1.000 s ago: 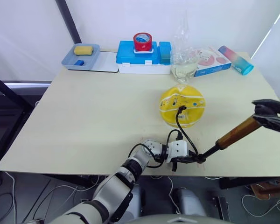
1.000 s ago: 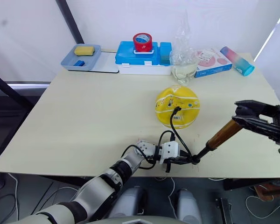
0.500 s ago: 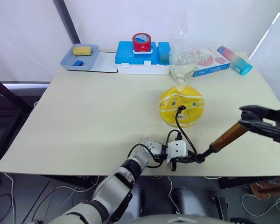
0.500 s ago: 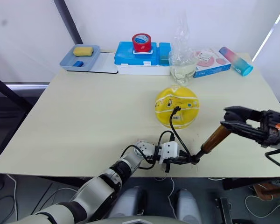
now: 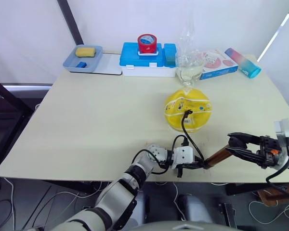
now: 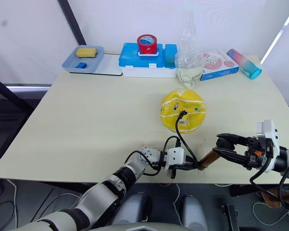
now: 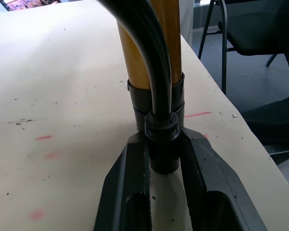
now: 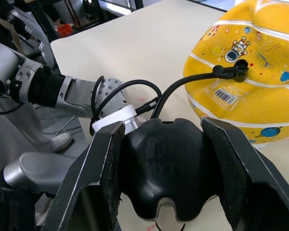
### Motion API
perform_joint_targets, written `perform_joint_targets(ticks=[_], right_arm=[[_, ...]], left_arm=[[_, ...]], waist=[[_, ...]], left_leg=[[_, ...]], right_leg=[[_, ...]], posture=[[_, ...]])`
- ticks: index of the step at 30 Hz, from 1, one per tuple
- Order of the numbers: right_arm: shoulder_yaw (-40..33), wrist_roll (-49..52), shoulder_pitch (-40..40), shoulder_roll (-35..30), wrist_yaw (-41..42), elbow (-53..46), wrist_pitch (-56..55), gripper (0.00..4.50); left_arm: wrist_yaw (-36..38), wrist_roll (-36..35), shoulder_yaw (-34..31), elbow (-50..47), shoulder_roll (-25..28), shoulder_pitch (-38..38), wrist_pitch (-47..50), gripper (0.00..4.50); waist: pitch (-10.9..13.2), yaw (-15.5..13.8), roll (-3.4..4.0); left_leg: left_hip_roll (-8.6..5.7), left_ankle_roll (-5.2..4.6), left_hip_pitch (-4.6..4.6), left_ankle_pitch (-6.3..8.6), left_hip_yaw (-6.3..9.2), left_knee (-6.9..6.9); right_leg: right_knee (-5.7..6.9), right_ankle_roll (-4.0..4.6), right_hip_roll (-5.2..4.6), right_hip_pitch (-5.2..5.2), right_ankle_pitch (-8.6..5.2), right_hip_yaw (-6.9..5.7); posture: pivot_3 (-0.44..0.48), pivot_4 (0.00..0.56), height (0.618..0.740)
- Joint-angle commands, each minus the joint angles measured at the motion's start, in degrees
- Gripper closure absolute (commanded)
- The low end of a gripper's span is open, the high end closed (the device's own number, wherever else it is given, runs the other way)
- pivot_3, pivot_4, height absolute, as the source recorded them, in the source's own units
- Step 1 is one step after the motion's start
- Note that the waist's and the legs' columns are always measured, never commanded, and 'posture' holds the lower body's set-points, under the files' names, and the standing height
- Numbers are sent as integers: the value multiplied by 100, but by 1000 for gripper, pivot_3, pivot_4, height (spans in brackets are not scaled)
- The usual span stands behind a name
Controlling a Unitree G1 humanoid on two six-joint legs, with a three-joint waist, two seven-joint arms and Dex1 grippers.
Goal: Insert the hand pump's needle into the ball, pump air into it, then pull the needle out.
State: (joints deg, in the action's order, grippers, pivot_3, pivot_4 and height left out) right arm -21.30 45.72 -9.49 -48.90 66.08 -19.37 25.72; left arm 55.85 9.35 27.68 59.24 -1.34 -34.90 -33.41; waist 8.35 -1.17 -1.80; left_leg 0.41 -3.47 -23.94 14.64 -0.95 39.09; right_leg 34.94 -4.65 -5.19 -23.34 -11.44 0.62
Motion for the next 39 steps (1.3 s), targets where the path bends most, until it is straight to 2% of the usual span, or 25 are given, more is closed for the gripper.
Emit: perform_joint_targets(ticks=[1, 4, 8, 12, 17, 23, 29, 32, 39], right_arm=[[-713, 362, 176, -207, 1, 97, 197, 2500], [-1133, 754, 239, -409, 11, 70, 539, 2500], [-2017, 1783, 444, -900, -161, 107, 1479, 2500], [-2475, 2283, 656, -1236, -292, 168, 2035, 2500], [-2759, 2477, 870, -1514, -287, 273, 2430, 2500], [-2909, 2751, 1073, -1567, -335, 307, 2807, 2500], [-2265, 2030, 748, -1160, -218, -51, 2472, 2500], [-1726, 1304, 340, -956, -14, -266, 1944, 2500], [-464, 59, -128, -79, -185, -241, 717, 2500]], left_arm=[[60, 355, 163, 281, 238, 167, 228, 4122], [104, 333, 142, 304, 230, 180, 272, 4122], [114, 321, 117, 370, 204, 151, 306, 4122], [121, 331, 109, 380, 194, 149, 297, 4122], [129, 339, 109, 379, 199, 152, 280, 4122], [119, 346, 98, 400, 234, 129, 276, 4122], [114, 352, 99, 397, 241, 140, 264, 4122], [102, 350, 97, 399, 233, 149, 268, 4122], [7, 296, 44, 391, 199, 168, 350, 4122]], waist=[[5, 1, 7], [8, 2, 19], [9, 1, 26], [10, 4, 21], [10, 2, 21], [11, 2, 23], [12, 1, 25], [-3, 6, 1], [-13, 19, -10]], left_leg=[[0, 0, 0, 0, 0, 0], [0, 0, -1, 0, -1, 0], [-1, 0, -3, 0, -3, -2], [1, 0, -1, 0, -1, -2], [1, -3, -3, 2, -8, -4], [-2, -6, -13, 3, -9, -3], [-3, -7, -17, 4, -3, -4], [-2, -7, -10, 4, -1, -3], [-1, -6, 11, 4, 3, -2]], right_leg=[[0, 0, -1, 0, 0, 0], [0, 0, -4, -1, 1, 0], [-3, 1, -9, -1, 2, -4], [-4, 3, -18, 0, 4, -27], [-4, 3, -68, -1, 5, -92], [-4, 2, -75, -4, 6, -104], [-7, 2, -73, -3, 6, -110], [-6, 1, -70, -2, 5, -112], [-7, -27, -75, 17, -4, -120]], posture=[[0, 150, 739], [0, 150, 739], [0, 150, 739], [0, 150, 739], [0, 150, 739], [0, 150, 739], [0, 150, 739], [0, 150, 739], [0, 150, 739]])
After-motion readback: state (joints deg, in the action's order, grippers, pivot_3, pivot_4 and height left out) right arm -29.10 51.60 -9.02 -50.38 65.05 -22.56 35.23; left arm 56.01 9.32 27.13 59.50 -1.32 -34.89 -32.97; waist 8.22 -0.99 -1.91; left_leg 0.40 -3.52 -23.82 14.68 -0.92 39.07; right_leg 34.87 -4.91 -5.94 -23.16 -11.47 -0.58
